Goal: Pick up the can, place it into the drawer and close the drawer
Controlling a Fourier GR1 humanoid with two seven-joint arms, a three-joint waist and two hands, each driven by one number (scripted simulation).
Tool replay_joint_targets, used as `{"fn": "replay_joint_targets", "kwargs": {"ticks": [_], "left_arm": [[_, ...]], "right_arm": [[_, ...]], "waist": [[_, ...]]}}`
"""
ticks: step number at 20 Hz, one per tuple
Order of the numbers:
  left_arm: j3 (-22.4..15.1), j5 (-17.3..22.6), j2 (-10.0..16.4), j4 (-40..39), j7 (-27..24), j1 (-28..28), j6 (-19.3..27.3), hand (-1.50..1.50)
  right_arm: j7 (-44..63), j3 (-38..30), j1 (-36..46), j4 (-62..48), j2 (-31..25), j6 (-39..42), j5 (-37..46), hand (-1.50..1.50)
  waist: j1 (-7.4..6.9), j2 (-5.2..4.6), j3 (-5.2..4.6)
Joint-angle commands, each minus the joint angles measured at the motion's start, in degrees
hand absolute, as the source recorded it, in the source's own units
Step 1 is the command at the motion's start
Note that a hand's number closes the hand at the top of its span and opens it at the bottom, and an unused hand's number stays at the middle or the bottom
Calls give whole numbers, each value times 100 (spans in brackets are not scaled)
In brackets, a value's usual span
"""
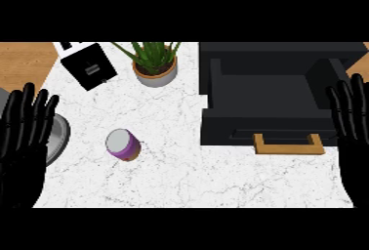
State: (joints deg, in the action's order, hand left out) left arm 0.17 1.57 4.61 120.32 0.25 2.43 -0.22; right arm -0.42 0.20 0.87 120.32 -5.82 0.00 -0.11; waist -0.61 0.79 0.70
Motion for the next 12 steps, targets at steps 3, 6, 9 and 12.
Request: {"fn": "replay_joint_targets", "kwargs": {"ticks": [3, 6, 9, 12], "left_arm": [[83, 583, 269, 7, -157, -118, -656, -150], [8, 1049, 475, -231, -285, -372, -1225, -150], [-95, 592, 663, -247, 1135, 405, -864, -150], [136, 863, 809, -167, 1289, 434, -1035, -150]], "right_arm": [[135, 182, 101, -94, 89, 36, 58, -150], [115, 59, -92, -132, 40, 182, -186, -150], [1224, -252, -488, -208, 290, -659, 182, -150], [1313, -498, -870, 51, 129, -458, -79, -150]], "waist": [[48, -78, -72], [92, -83, -73], [82, -72, -72], [81, -70, -70]]}}
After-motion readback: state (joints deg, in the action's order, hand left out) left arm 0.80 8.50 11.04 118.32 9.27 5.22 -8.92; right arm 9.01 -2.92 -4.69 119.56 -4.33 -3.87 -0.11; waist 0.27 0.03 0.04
